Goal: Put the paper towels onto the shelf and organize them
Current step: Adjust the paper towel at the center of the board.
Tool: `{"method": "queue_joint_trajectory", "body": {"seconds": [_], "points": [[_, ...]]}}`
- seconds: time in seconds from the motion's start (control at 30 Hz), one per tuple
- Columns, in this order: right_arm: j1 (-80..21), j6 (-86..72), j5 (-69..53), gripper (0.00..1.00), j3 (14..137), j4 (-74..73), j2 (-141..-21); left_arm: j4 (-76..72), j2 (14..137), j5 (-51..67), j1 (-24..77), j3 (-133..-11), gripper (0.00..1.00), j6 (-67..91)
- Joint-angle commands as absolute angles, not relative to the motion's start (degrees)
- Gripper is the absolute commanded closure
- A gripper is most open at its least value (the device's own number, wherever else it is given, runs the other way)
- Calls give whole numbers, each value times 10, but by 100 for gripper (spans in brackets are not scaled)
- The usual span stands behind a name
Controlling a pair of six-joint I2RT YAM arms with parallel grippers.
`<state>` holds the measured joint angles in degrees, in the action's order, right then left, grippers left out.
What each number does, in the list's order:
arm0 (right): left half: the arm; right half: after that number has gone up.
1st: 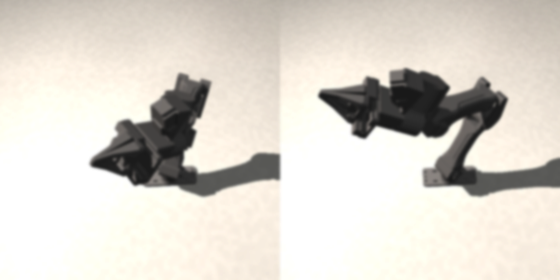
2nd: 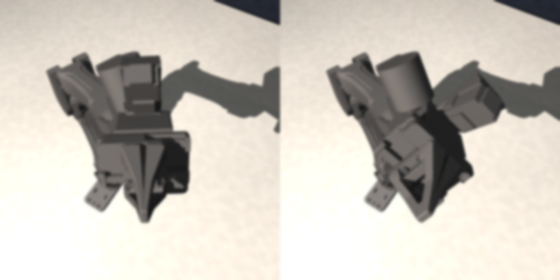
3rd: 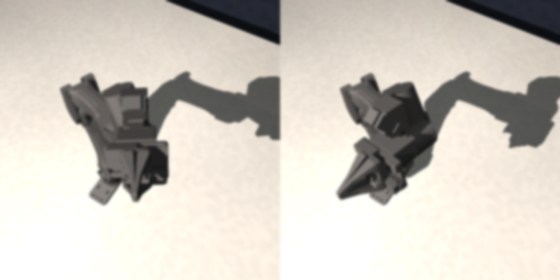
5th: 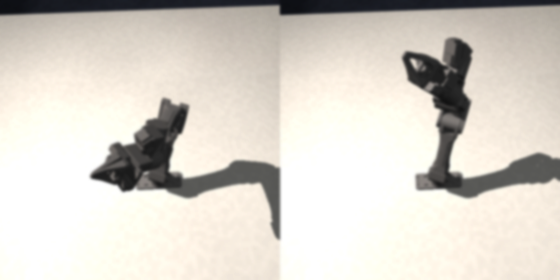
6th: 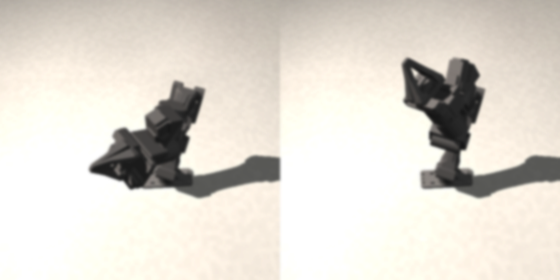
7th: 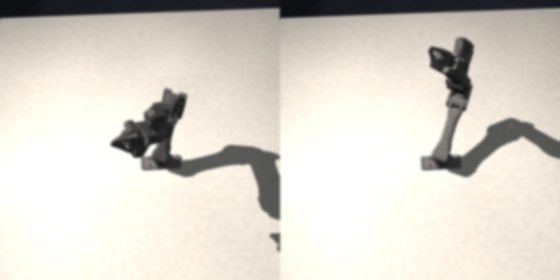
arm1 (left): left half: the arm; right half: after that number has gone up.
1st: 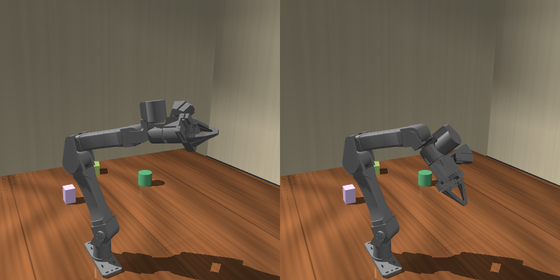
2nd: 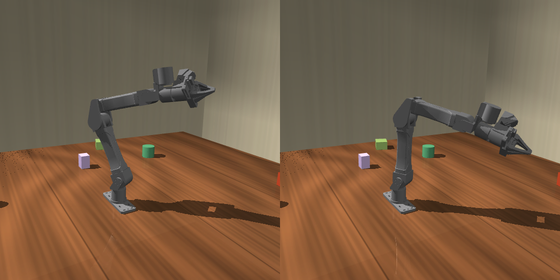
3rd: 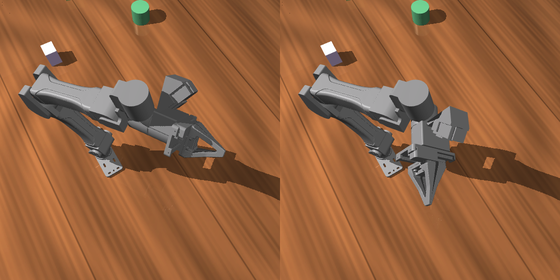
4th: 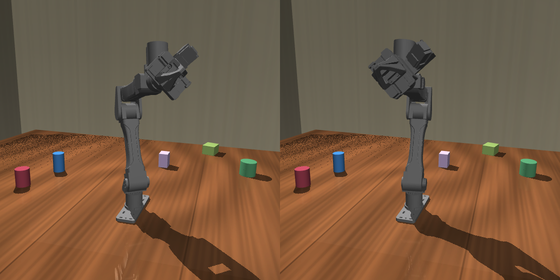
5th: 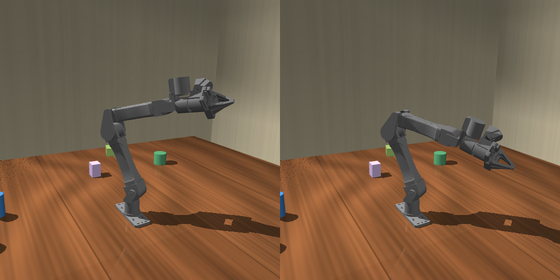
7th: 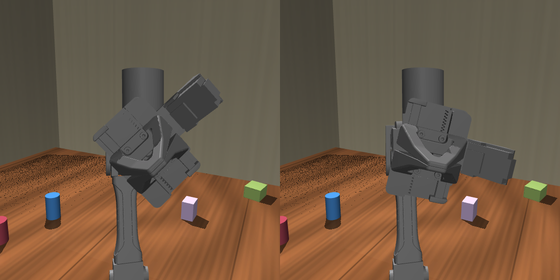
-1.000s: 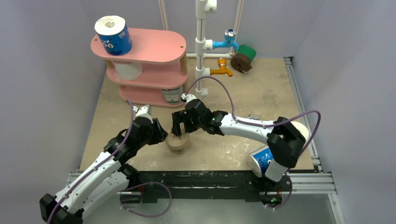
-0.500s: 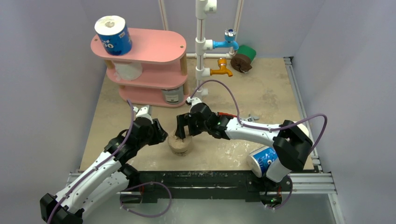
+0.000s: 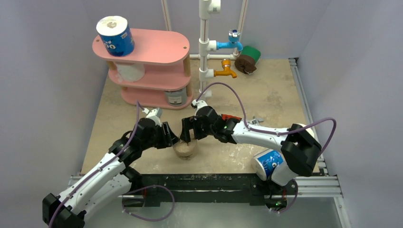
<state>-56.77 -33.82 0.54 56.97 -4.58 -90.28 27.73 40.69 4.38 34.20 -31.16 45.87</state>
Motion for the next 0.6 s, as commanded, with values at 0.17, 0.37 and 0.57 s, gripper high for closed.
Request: {"method": "queue_joint_trajectory", "body": {"seconds": [0.17,0.37,0.57], "points": [[-569,-326,20,12,556,-82,-882,270,441,74,345,-289,63,449],[-569,-305,16,12,542,-105,-863,278,428,47,345,-285,67,452],[-569,-299,16,12,508,-110,-848,277,432,38,346,-282,68,454]]}}
